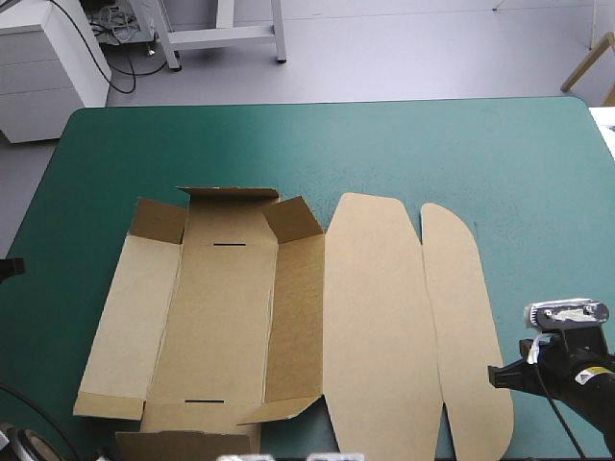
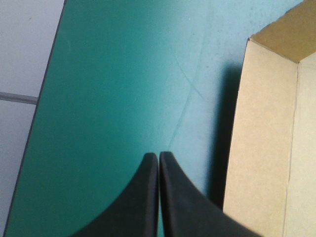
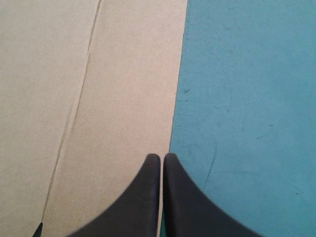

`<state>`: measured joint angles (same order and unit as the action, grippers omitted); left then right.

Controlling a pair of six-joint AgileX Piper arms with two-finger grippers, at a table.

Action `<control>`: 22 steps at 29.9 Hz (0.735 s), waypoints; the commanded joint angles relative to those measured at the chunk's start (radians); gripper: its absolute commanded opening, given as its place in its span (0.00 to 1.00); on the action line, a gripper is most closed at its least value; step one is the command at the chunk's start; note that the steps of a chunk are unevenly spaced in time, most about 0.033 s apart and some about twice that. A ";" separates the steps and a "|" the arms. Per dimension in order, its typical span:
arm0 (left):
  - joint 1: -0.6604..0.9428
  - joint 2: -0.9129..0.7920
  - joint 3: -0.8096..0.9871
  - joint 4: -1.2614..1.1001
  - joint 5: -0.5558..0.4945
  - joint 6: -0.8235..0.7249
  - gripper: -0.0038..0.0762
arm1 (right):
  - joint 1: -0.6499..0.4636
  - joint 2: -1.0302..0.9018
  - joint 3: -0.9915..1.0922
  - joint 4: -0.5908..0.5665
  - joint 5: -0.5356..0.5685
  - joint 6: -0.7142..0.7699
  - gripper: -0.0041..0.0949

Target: Fold the box

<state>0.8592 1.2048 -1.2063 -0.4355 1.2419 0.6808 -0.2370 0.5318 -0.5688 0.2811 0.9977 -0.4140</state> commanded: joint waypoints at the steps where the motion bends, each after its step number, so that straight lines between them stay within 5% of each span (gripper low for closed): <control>1: -0.001 -0.021 -0.029 -0.019 0.055 0.064 0.04 | -0.003 0.003 -0.027 0.018 -0.051 -0.011 0.04; 17: -0.001 -0.021 0.014 0.046 0.024 0.062 0.07 | -0.003 0.003 -0.027 0.018 -0.051 -0.011 0.04; 20: -0.001 -0.021 0.014 0.059 0.026 0.060 0.24 | -0.003 0.003 -0.027 0.018 -0.051 -0.011 0.04; 22: -0.001 -0.021 0.022 0.057 0.028 0.054 0.46 | -0.003 0.003 -0.027 0.018 -0.051 -0.011 0.04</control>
<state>0.8592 1.2048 -1.1682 -0.3526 1.2470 0.7461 -0.2370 0.5318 -0.5688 0.2813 0.9968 -0.4159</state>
